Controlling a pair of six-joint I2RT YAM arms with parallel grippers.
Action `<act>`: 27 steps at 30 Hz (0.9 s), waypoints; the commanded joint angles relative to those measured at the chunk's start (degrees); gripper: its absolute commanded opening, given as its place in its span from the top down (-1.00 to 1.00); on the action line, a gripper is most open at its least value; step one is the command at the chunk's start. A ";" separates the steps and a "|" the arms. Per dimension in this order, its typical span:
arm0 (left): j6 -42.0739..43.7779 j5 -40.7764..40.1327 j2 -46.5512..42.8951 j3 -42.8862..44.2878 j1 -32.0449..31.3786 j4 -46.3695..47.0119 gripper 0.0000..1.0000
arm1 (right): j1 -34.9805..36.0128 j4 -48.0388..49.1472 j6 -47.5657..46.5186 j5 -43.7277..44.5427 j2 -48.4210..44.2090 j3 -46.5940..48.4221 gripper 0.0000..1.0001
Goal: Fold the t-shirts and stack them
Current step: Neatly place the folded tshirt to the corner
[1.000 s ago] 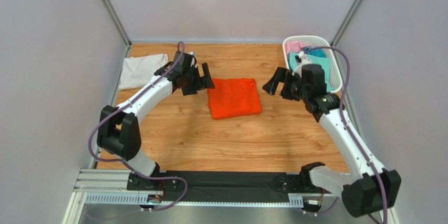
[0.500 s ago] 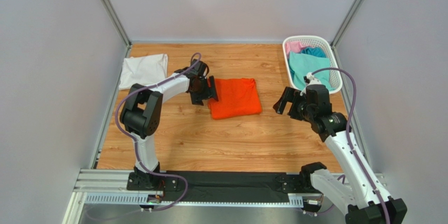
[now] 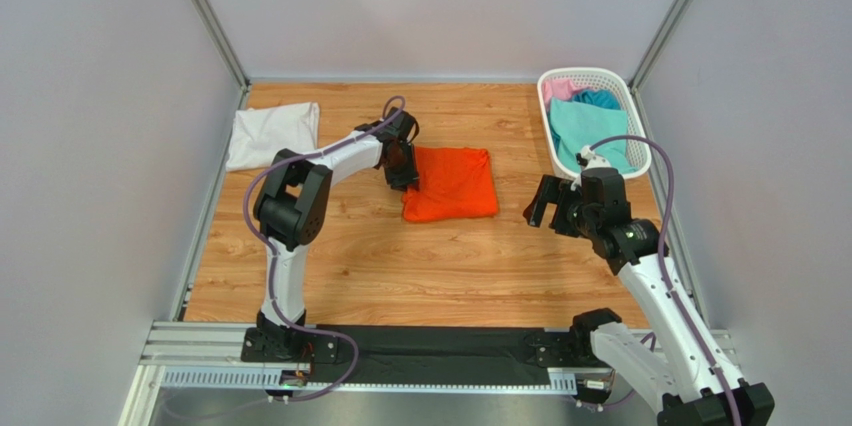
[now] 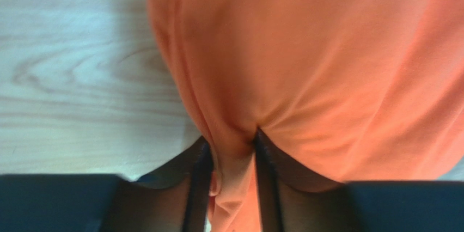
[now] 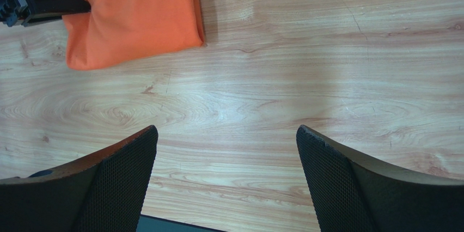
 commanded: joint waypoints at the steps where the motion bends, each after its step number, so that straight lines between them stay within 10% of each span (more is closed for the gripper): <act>1: 1.86 -5.13 3.84 3.66 -0.71 -4.89 0.40 | -0.22 0.18 -1.47 1.25 -0.16 0.03 -1.00; 7: 7.91 -14.26 4.90 9.46 -0.71 -9.38 0.99 | -0.40 0.88 -1.55 1.08 0.28 -0.32 -1.00; 15: 26.10 -29.83 0.42 10.79 0.17 -10.62 1.00 | -1.36 1.24 -1.64 0.20 1.43 -0.32 -1.00; 27: 44.47 -30.72 -9.25 8.06 10.97 -0.79 1.00 | -3.39 1.59 -1.64 -0.95 2.39 -0.32 -1.00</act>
